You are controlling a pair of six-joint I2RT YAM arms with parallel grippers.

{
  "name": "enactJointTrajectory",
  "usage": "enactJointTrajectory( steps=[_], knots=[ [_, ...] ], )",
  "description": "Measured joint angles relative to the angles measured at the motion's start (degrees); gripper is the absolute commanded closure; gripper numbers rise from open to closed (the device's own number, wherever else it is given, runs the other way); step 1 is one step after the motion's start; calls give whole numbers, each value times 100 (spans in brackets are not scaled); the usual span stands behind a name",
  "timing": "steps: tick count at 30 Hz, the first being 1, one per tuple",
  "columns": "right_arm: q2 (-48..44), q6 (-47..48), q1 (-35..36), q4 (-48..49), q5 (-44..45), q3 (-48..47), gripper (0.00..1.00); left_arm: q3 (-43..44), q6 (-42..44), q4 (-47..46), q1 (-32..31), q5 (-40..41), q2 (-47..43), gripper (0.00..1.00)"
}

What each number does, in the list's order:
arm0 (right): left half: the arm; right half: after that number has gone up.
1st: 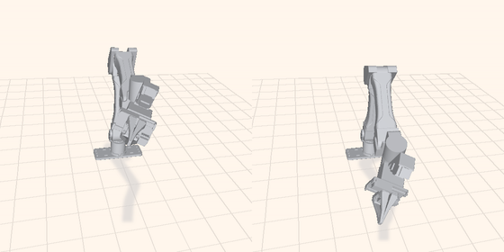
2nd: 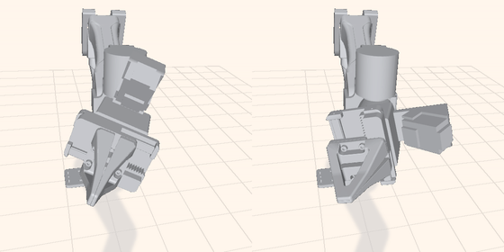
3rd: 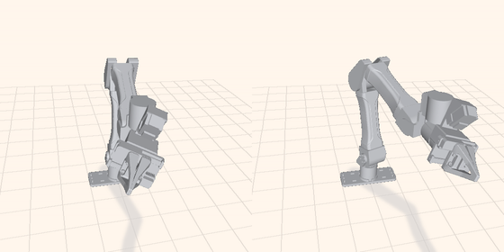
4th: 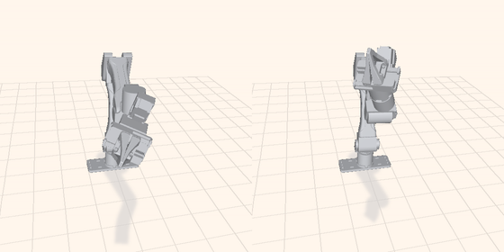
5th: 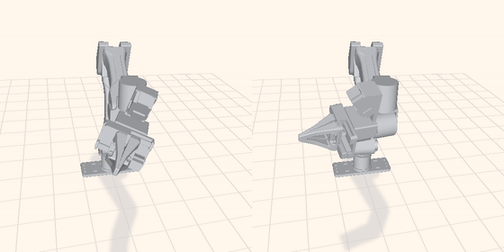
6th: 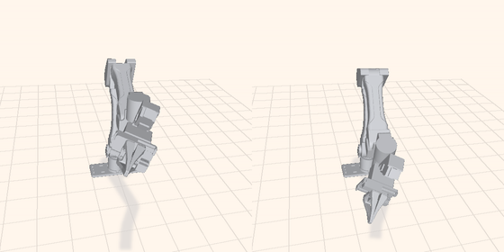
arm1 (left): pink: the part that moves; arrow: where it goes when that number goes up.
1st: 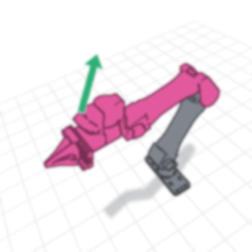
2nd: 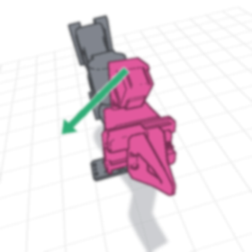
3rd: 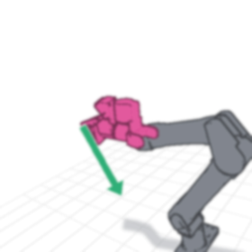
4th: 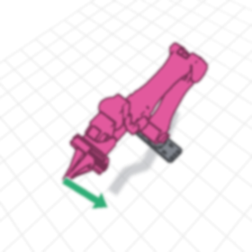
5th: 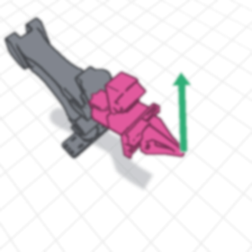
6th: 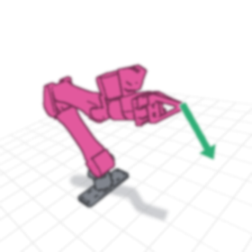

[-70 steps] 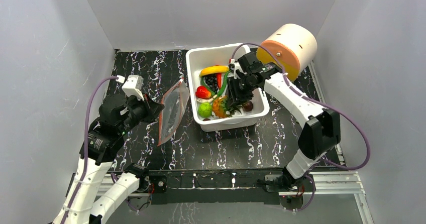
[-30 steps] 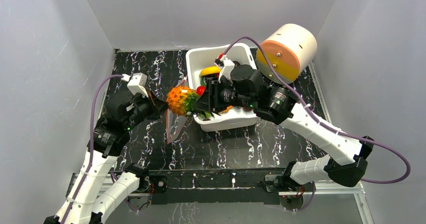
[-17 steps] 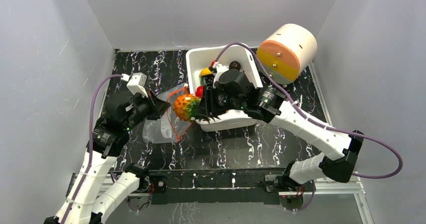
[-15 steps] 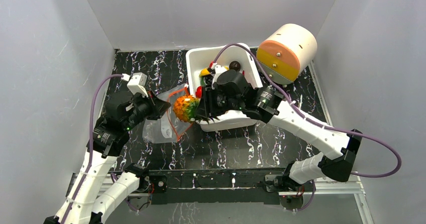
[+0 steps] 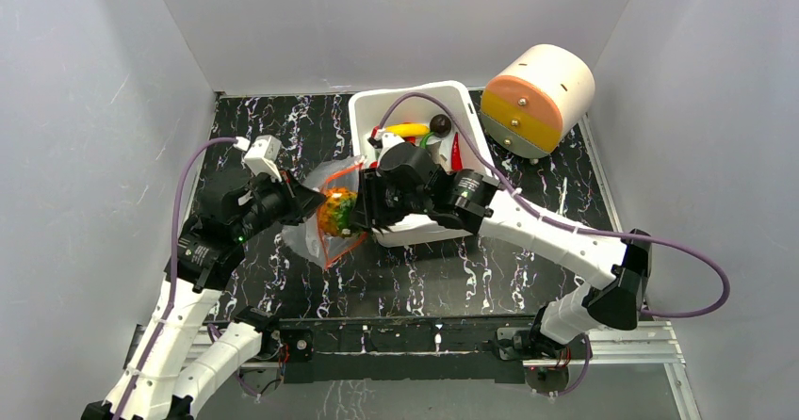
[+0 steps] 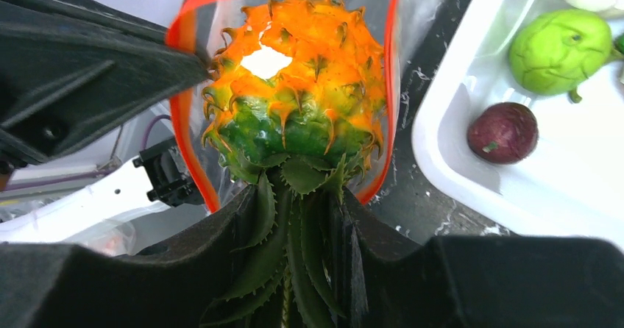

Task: Place the food in the zip-top bag and seal the zipper
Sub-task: Place the fake fruit in the zipper food storage bag.

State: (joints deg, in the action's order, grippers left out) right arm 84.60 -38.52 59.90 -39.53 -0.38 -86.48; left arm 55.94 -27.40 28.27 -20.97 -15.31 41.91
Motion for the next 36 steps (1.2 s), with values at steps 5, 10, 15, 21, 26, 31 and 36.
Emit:
enactJointTrajectory(
  steps=[5,10,15,21,26,31,36],
  knots=[
    [-2,-192,125,595,120,293,83,22,-96,-2,2,-105,7,100],
    [-2,-393,216,1165,374,645,83,109,-343,-7,2,-282,-11,100],
    [4,-518,302,1292,778,632,83,151,-645,-68,2,-404,-35,100],
    [57,-765,411,1541,1298,632,83,146,-990,-138,2,-470,-133,100],
    [131,-1019,518,1797,1786,632,83,103,-1325,-256,2,-481,-284,100],
    [210,-1200,590,2055,2256,632,82,37,-1617,-339,2,-483,-444,100],
    [236,-1296,645,2531,2614,726,82,-146,-2020,-643,2,-503,-570,100]
  ],
)
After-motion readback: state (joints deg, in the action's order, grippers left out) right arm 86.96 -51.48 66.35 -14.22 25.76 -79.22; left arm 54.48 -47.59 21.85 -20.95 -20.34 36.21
